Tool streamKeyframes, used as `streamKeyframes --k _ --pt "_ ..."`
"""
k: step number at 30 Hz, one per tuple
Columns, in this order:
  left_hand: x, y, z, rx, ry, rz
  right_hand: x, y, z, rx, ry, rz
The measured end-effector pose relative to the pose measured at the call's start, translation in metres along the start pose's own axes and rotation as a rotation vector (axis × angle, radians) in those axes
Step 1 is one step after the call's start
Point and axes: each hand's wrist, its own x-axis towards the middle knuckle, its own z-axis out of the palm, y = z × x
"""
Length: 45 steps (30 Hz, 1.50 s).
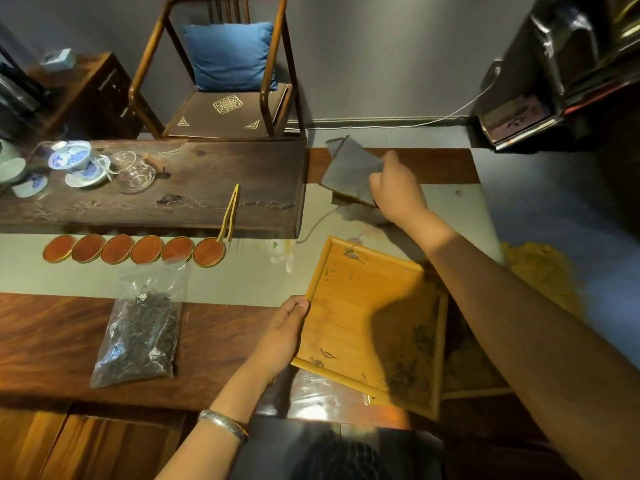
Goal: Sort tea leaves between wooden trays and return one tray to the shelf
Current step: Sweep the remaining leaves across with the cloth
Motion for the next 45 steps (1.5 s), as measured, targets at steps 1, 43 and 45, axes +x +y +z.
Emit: streamKeyframes --k 1,43,45 --pt "-0.003 0.002 0.001 -0.008 0.006 -0.011 -0.01 -0.001 -0.016 0.091 0.063 0.014" --pt "-0.047 0.039 0.005 0.003 0.034 0.049 -0.185 -0.051 0.025 -0.137 0.028 -0.169" --pt "-0.046 0.039 0.006 -0.009 0.038 0.052 -0.182 -0.055 0.026 -0.189 0.054 -0.135"
